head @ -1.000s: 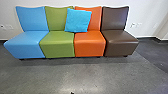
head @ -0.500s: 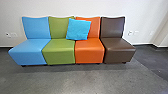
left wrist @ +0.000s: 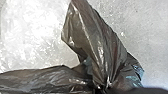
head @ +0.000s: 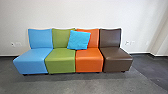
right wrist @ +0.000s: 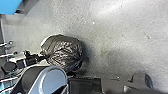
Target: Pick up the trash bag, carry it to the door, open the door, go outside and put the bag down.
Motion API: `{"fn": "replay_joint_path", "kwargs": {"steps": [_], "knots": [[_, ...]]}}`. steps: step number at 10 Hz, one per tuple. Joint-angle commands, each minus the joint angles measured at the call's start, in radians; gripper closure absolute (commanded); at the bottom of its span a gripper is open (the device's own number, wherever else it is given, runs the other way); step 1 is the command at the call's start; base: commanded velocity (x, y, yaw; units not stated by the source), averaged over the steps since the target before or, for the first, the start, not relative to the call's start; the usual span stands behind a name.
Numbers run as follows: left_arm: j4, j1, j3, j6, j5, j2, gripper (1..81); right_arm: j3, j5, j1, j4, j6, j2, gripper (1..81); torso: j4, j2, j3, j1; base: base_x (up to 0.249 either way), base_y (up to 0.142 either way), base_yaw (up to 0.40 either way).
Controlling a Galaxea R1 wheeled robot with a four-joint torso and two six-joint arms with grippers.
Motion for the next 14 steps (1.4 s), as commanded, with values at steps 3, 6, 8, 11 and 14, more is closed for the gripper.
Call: {"fn": "replay_joint_path", "kwargs": {"steps": [3,6,8,11,14], "knots": [[0.060,-0.055,0.008,0.001,0.062,0.012,81.1,-0.056,-0.016,0.001,0.017,-0.048,0.025,1.0,0.000,0.163,0.165,-0.106,0.000,0.000,0.000],[0.121,0.003,0.005,0.001,0.062,0.009,81.1,-0.145,0.020,-0.077,0.017,-0.096,0.111,1.0,0.000,0.268,0.274,-0.175,0.000,0.000,0.000],[0.141,0.060,0.004,0.003,0.051,0.009,81.1,-0.213,0.027,-0.117,0.017,-0.147,0.168,1.0,0.000,0.335,0.344,-0.219,0.000,0.000,0.000],[0.175,0.141,-0.007,0.003,0.010,0.013,81.1,-0.298,0.089,-0.195,0.017,-0.194,0.246,1.0,0.000,0.428,0.328,-0.282,0.000,0.000,0.000],[0.235,0.197,-0.008,0.003,-0.012,0.049,81.1,-0.342,0.184,-0.295,0.017,-0.278,0.300,1.0,0.000,0.519,0.343,-0.340,0.000,0.000,0.000]]}}
